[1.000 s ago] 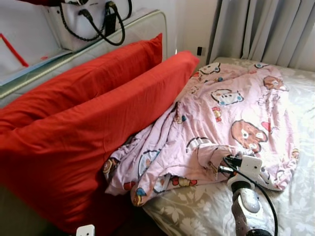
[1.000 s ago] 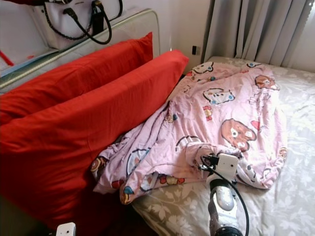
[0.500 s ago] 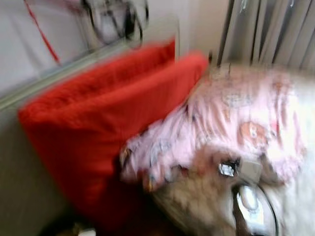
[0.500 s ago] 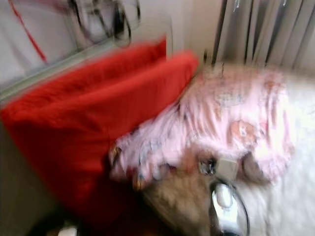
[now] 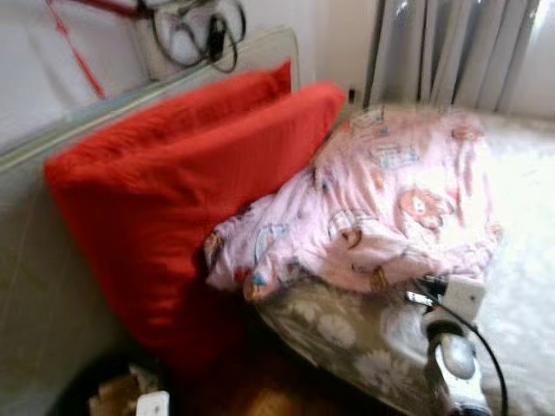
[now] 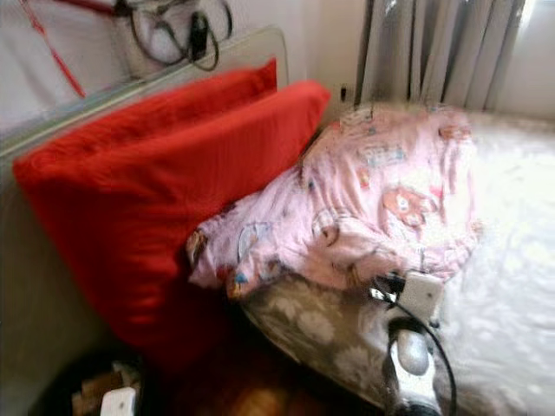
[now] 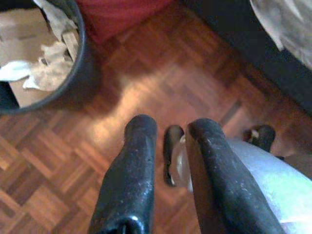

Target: Clean up the room

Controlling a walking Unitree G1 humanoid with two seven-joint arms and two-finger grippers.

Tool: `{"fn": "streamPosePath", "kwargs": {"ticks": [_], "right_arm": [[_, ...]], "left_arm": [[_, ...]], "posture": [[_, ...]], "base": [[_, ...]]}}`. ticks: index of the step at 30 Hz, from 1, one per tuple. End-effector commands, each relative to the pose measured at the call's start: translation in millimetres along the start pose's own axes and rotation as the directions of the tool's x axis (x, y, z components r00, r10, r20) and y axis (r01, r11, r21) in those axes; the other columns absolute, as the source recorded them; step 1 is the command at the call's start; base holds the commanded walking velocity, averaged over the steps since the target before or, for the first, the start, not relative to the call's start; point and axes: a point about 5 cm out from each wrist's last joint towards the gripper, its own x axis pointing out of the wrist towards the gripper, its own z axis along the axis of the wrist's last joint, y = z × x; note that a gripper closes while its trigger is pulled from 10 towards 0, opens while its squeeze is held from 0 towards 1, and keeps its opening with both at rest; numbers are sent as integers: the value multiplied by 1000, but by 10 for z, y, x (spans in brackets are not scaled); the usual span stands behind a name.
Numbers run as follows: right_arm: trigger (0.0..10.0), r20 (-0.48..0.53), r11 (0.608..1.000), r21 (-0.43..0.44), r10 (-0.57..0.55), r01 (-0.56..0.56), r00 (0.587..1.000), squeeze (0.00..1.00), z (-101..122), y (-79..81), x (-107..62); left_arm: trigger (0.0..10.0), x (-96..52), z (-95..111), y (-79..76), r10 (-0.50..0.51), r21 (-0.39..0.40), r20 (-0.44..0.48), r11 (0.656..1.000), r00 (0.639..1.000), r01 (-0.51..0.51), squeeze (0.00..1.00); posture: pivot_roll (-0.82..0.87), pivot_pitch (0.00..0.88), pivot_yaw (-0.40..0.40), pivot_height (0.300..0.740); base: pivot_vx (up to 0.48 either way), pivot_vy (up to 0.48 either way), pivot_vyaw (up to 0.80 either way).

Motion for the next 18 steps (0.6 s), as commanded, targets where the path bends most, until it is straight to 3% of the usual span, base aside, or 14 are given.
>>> {"fn": "streamPosePath", "kwargs": {"ticks": [1, 11, 18], "right_arm": [[10000, 35, 1000, 4, 14, -14, 999, 0, 74, 63, 35], [10000, 20, 999, -7, 49, -49, 999, 0, 32, 111, 5], [10000, 38, 997, -35, 69, -67, 997, 0, 43, 110, -13]], "left_arm": [[10000, -9, -18, 27, 6, 17, -12, 1000, 1000, -6, 0], [10000, -8, -28, 6, 2, 22, -15, 1000, 1000, -2, 0], [10000, -8, -45, -15, -7, 44, -26, 999, 1000, 8, 0]], "posture": [[60, 0, 70, 740], [58, 0, 69, 740], [56, 0, 67, 740]], "base": [[-281, 0, 0], [-280, 0, 0], [0, 0, 0]]}}
